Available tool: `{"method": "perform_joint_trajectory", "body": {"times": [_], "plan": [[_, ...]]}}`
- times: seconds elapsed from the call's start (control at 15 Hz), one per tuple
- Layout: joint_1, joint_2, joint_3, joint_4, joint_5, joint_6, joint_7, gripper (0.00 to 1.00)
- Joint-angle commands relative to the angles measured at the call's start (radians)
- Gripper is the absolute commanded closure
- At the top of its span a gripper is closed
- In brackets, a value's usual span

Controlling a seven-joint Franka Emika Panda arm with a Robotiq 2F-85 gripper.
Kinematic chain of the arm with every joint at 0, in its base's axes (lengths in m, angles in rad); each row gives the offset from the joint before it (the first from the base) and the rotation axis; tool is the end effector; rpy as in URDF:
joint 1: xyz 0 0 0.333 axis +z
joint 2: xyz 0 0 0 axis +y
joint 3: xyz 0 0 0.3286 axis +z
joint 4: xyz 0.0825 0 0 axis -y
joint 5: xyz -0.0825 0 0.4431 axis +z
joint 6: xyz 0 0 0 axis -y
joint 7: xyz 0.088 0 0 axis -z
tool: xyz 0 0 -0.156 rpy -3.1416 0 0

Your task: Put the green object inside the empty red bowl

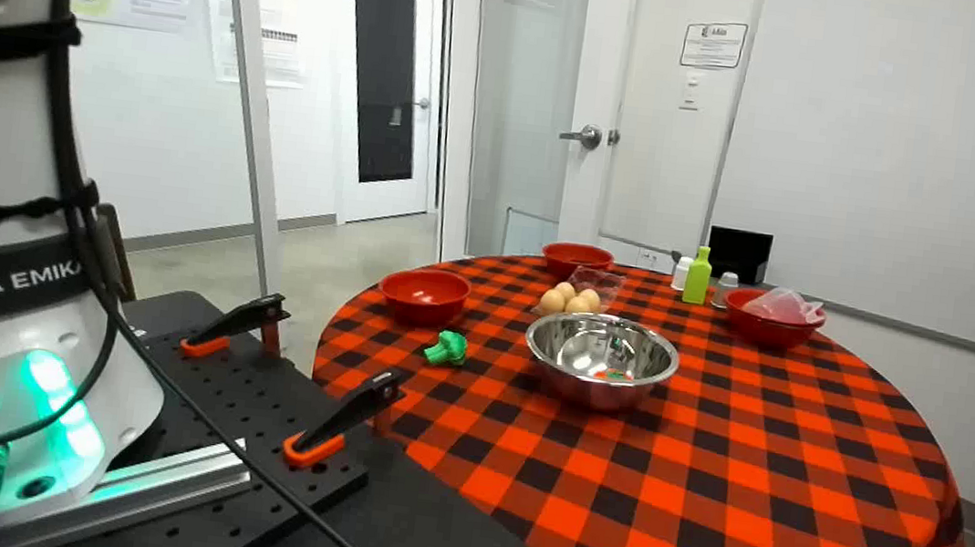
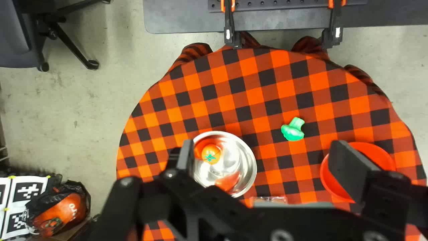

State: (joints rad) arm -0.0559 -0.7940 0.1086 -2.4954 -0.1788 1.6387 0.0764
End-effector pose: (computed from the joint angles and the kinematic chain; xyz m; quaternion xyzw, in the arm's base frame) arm 0.3526 -0.0075 0.4880 0.9911 -0.0201 -0.0268 0.1287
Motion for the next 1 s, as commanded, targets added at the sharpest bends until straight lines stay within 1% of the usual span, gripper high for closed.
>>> {"method": "perform_joint_trajectory", "body": {"times": [0.0, 0.2, 0.33, 0.47, 0.73, 0.93], "plan": [[0.023, 0.003, -0.016, 0.003, -0.011, -0.005, 0.013, 0.00], [0.023, 0.003, -0.016, 0.003, -0.011, -0.004, 0.013, 0.00], [0.032, 0.016, -0.045, -0.005, 0.016, 0.025, -0.005, 0.00], [0.053, 0.041, -0.089, -0.020, 0.069, 0.079, -0.039, 0.00], [0.101, 0.154, -0.166, -0.065, 0.234, 0.230, -0.129, 0.00], [0.124, 0.260, -0.172, -0.098, 0.315, 0.346, -0.170, 0.00]]}}
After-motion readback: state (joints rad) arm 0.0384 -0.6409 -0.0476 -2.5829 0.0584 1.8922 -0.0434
